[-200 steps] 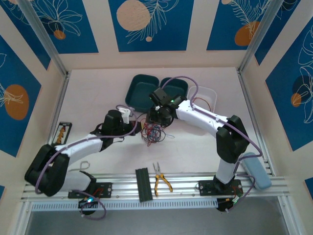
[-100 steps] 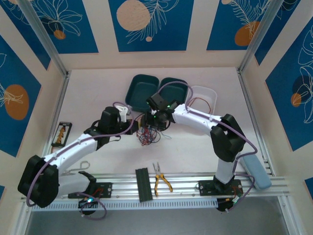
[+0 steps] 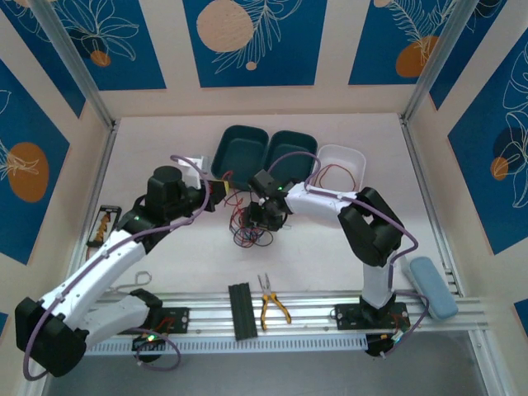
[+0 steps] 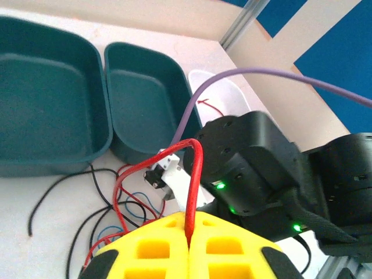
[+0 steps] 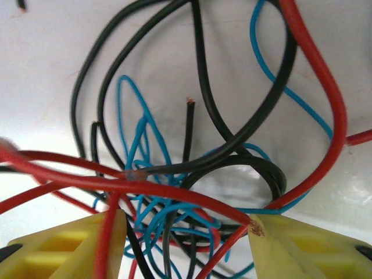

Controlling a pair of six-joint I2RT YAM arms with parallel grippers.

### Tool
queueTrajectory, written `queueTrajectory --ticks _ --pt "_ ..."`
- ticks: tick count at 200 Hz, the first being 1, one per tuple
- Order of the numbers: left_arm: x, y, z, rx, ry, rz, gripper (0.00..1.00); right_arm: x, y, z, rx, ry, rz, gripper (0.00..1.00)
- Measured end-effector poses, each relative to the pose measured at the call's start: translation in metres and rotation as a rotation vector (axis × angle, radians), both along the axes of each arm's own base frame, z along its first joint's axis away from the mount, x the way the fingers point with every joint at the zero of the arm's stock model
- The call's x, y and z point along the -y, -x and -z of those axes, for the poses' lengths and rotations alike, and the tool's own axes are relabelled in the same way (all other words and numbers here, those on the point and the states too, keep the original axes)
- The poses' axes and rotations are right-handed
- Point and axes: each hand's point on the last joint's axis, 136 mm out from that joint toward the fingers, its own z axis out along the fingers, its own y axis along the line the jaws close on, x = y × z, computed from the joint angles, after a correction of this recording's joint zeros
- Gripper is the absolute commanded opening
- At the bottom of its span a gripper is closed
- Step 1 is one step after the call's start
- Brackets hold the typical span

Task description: Untangle the cables

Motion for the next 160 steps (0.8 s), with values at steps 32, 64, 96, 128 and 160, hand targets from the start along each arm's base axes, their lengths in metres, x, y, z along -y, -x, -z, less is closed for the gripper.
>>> queueTrajectory --ticks 32,64,96,128,160 --pt "-0.006 0.005 -0.022 0.069 -0.034 0.006 0.00 0.002 -0.001 0.002 -0.002 0.004 0.004 0.58" --pt "-0.010 0.009 -0.041 0.123 -0.068 0.018 0.00 0.004 -0.003 -0.001 0.009 0.004 -0.002 0.58" --pt "-0.014 0.011 -0.059 0.166 -0.095 0.016 0.00 0.005 -0.006 -0.021 0.059 -0.022 -0.025 0.58" --pt "-0.019 0.010 -0.067 0.182 -0.120 -0.007 0.00 0.008 -0.008 -0.068 0.211 -0.075 -0.082 0.60" --pt "-0.021 0.009 -0.067 0.175 -0.130 -0.018 0.00 0.010 -0.003 -0.123 0.408 -0.146 -0.155 0.60"
